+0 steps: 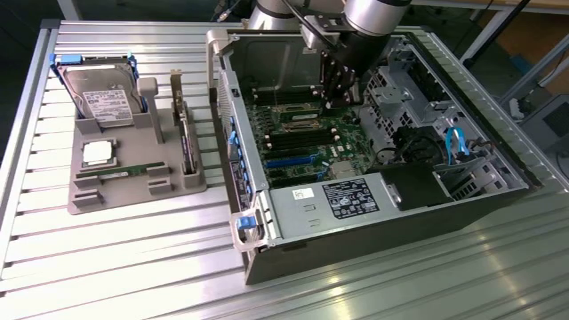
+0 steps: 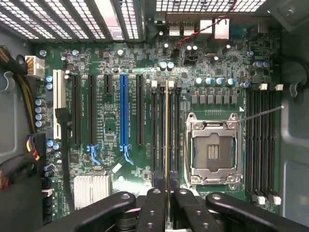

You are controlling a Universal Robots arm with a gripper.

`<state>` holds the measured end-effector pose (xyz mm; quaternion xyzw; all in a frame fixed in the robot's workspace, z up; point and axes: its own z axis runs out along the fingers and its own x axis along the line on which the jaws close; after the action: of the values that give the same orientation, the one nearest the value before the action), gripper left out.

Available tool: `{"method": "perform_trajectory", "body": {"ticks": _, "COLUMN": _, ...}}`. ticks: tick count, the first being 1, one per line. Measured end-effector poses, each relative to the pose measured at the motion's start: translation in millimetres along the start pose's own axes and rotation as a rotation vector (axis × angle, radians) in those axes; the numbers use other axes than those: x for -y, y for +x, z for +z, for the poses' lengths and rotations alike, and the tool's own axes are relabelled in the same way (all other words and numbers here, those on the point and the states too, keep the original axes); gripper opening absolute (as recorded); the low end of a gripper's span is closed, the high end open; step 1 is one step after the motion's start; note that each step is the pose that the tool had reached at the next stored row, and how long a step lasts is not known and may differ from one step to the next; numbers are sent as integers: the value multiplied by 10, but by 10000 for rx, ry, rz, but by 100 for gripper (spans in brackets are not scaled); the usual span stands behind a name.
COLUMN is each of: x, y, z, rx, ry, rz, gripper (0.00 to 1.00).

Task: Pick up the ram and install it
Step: 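Insert the ram into the slot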

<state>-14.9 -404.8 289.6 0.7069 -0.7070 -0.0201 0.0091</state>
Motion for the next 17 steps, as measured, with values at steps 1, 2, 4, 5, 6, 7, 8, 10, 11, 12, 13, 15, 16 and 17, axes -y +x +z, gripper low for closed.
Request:
{"method": "perform_trajectory", "body": {"ticks": 1, "x": -1, "y": 0, "z": 0, "rx": 0, "ry": 1, "rz": 0, "gripper": 13}}
{"method": "perform_trajectory", "body": {"ticks": 2, "x": -3, "y": 0, "z": 0, "rx": 0, "ry": 1, "rz": 1, "gripper": 13}}
{"method": "perform_trajectory", "body": {"ticks": 4, "x": -11, "y": 5, "z": 3, "rx": -1, "ry": 1, "rz": 2, "gripper": 13}}
{"method": "perform_trajectory", "body": {"ticks": 5, "x": -16, "y": 9, "z": 6, "rx": 0, "ry": 2, "rz": 1, "gripper": 13}}
{"method": "perform_trajectory", "body": {"ticks": 6, "x": -19, "y": 12, "z": 10, "rx": 1, "ry": 2, "rz": 1, "gripper": 13}}
{"method": "perform_trajectory", "body": {"ticks": 7, "x": -22, "y": 14, "z": 13, "rx": 0, "ry": 2, "rz": 0, "gripper": 13}}
{"method": "perform_trajectory", "body": {"ticks": 8, "x": -26, "y": 19, "z": 23, "rx": 0, "ry": 2, "rz": 0, "gripper": 13}}
{"method": "perform_trajectory", "body": {"ticks": 10, "x": -30, "y": 25, "z": 43, "rx": 1, "ry": 3, "rz": 1, "gripper": 13}}
{"method": "perform_trajectory", "body": {"ticks": 11, "x": -31, "y": 27, "z": 50, "rx": 0, "ry": 3, "rz": 0, "gripper": 13}}
{"method": "perform_trajectory", "body": {"ticks": 12, "x": -32, "y": 28, "z": 57, "rx": 0, "ry": 2, "rz": 1, "gripper": 13}}
{"method": "perform_trajectory", "body": {"ticks": 13, "x": -33, "y": 29, "z": 65, "rx": -1, "ry": 2, "rz": 1, "gripper": 13}}
{"method": "perform_trajectory", "body": {"ticks": 15, "x": -34, "y": 33, "z": 81, "rx": -1, "ry": 3, "rz": 1, "gripper": 13}}
{"method": "perform_trajectory", "body": {"ticks": 16, "x": -34, "y": 33, "z": 81, "rx": -1, "ry": 2, "rz": 1, "gripper": 13}}
{"method": "perform_trajectory", "body": {"ticks": 17, "x": -34, "y": 33, "z": 81, "rx": -1, "ry": 3, "rz": 1, "gripper": 13}}
